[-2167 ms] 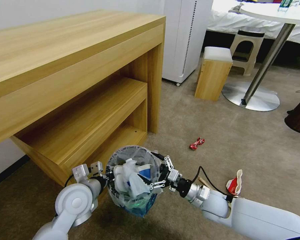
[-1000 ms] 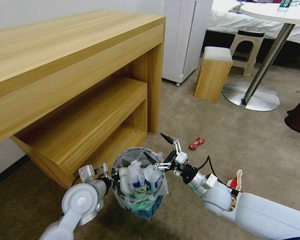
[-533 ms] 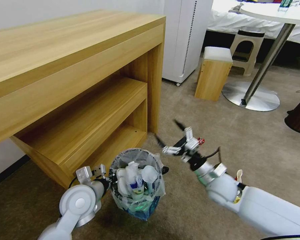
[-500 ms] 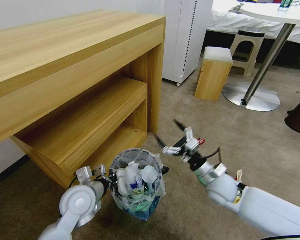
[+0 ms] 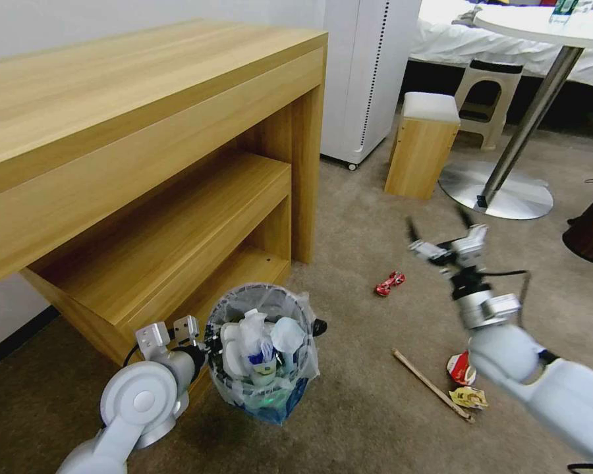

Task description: Pick up the trash bin and place the garbage on the floor into it.

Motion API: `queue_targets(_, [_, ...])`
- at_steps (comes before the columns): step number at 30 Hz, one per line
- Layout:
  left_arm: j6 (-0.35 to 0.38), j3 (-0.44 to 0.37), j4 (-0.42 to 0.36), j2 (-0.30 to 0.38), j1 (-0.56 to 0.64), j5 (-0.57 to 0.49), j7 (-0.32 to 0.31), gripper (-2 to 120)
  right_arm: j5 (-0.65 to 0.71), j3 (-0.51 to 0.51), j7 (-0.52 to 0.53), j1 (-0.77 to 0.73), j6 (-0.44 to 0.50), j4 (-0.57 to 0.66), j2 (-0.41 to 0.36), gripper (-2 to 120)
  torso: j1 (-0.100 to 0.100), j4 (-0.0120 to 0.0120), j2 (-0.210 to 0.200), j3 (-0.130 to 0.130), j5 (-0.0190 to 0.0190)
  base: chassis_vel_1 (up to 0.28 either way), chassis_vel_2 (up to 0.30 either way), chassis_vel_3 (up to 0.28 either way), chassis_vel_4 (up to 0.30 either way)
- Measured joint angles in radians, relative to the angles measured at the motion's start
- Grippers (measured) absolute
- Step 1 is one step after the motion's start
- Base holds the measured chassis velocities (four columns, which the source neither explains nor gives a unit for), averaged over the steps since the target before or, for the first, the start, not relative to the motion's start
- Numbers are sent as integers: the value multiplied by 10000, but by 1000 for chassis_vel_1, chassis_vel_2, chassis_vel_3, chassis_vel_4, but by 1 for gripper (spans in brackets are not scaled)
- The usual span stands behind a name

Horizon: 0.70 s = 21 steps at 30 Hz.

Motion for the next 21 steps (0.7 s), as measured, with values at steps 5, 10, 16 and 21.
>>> queue_targets(5, [-1,-212,-131,-36,216,170,110,0,-64,2022,881,-1132,-1315,-525,764,100,-1,-1,1,0,3,0,0,0,0])
queue_targets(10, [-1,-382,-221,-72,369,308,188,0,-239,3183,1252,-2028,-1725,-683,1557,100,0,-1,1,-1,3,0,0,0,0])
queue_targets(16, [-1,-622,-460,-242,539,382,199,0,-686,4358,1147,-3324,-1471,-1112,2060,100,-1,-3,1,-1,1,0,0,0,0])
queue_targets(21, [20,-679,-618,-391,676,504,198,0,-1262,4749,968,-3649,-1220,-1278,2424,99,-1,3,1,-1,-2,0,0,0,0])
